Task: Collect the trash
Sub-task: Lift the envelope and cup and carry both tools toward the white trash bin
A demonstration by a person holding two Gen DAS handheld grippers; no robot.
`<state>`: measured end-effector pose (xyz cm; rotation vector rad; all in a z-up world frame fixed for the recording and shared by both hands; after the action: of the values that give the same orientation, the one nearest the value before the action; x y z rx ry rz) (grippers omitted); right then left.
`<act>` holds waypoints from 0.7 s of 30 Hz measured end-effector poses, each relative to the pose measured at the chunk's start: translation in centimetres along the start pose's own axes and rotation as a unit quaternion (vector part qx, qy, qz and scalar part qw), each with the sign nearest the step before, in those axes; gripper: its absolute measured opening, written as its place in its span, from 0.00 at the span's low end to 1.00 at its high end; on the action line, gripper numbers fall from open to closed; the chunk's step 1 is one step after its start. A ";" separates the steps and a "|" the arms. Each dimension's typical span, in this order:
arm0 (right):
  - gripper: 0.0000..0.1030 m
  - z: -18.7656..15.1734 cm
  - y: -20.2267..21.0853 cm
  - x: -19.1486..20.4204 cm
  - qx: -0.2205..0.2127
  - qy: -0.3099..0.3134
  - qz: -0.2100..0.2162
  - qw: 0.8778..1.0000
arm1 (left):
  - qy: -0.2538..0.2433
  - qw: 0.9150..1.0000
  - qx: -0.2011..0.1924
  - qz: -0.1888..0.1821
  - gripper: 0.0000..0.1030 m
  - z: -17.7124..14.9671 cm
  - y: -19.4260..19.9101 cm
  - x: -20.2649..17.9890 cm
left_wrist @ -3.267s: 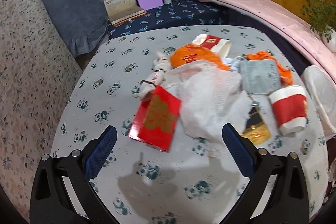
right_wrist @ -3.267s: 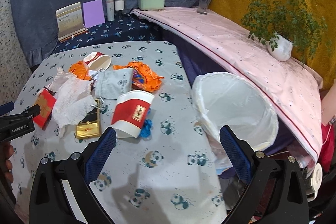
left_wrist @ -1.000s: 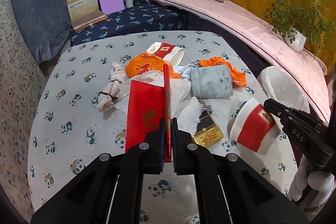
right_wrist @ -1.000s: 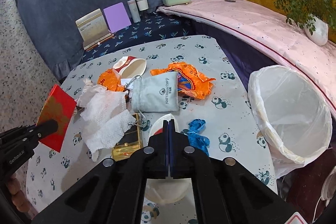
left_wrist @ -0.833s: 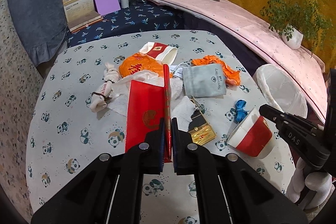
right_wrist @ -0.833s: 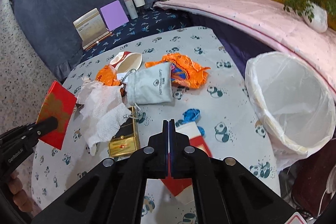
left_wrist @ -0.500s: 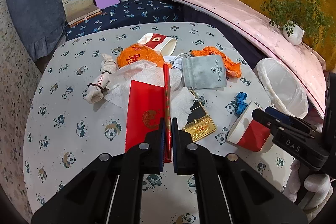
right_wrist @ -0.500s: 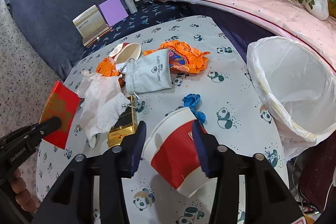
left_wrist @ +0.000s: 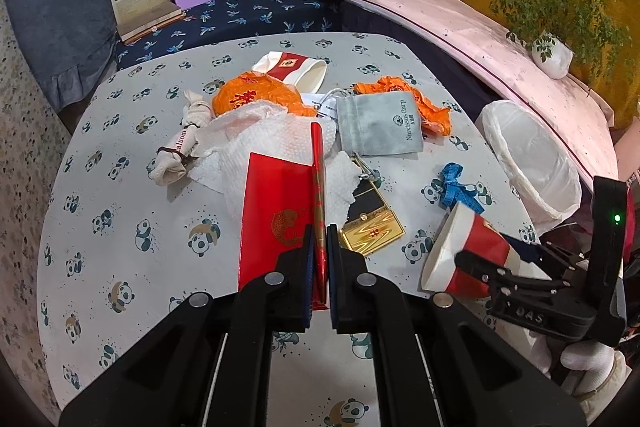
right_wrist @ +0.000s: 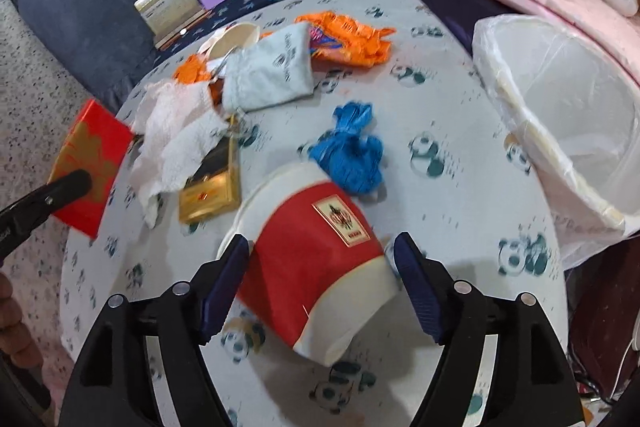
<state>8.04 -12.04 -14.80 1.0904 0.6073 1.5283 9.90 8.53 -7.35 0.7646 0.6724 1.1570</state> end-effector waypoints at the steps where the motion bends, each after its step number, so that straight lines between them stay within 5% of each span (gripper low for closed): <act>1: 0.70 -0.5 0.1 0.1 0.008 0.000 0.004 1.000 | -0.002 1.000 0.002 0.000 0.05 -0.1 -0.1 -0.1; 8: 0.65 -2.9 0.1 1.8 0.034 0.038 -0.003 0.999 | -0.007 1.000 0.006 -0.008 0.05 -0.7 -0.1 -0.9; 17: 0.66 0.0 -0.9 2.8 0.025 0.040 0.044 0.998 | -0.009 1.000 0.005 -0.006 0.05 -1.2 0.3 -1.4; 21: 0.48 -0.4 -1.6 3.4 0.037 0.047 0.054 0.997 | -0.007 1.000 0.005 -0.004 0.05 -1.3 0.5 -1.3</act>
<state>8.54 -8.33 -15.22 1.1279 0.6833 1.6688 8.21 7.67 -7.61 0.7762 0.6694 1.1413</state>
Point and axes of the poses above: each gripper's, at about its wrist camera, not at the fingertips, and y roughly against the way its jaws point, x to its left, z to its top, the point moved 5 cm from there along -y, roughly the way its jaws point, and after that the axes turned 2 degrees about -y, right-handed, at the moved point
